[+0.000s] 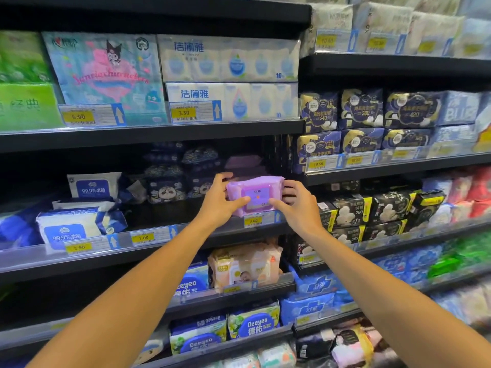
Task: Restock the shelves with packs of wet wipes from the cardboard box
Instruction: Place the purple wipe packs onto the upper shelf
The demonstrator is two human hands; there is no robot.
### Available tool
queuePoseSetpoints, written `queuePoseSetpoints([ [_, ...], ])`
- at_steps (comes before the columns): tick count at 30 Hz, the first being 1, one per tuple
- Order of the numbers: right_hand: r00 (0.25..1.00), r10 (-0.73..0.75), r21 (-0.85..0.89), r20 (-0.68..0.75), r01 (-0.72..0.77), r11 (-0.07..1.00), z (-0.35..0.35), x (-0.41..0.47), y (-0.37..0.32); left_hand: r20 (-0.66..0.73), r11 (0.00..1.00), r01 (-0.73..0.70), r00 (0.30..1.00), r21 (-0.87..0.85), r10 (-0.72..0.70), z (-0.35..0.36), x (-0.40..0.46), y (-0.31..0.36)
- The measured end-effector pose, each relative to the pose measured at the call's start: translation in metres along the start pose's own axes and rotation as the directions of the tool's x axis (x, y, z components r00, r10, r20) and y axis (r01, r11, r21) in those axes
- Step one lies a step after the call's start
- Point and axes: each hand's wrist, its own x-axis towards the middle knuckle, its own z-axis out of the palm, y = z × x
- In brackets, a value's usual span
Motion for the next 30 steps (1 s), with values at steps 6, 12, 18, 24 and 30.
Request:
queuePoseSetpoints([
  [6, 0.999, 0.035, -0.091, -0.007, -0.036, 0.995, -0.008, 0.005, 0.009, -0.003, 0.987, -0.01, 1.0, 0.158, 0.01, 0.013, -0.003, 0.004],
  [12, 0.996, 0.082, -0.247, -0.026, -0.085, 0.965, -0.007, 0.001, 0.014, -0.052, 0.964, -0.041, 0.997, 0.262, 0.057, 0.027, -0.005, 0.004],
  [18, 1.0, 0.002, -0.323, 0.025, 0.006, 0.946, -0.009, -0.02, 0.011, -0.064, 0.909, -0.154, 0.979, 0.388, 0.193, 0.013, -0.022, -0.001],
  [24, 0.988, -0.14, -0.427, 0.06, 0.153, 0.891, 0.003, -0.042, 0.015, 0.118, 0.849, -0.283, 0.959, 0.445, 0.258, 0.011, -0.05, -0.019],
  [30, 0.986, -0.073, -0.389, 0.147, 0.126, 0.913, -0.004, -0.043, 0.008, 0.224, 0.81, -0.286, 0.955, 0.512, 0.195, -0.005, -0.051, -0.011],
])
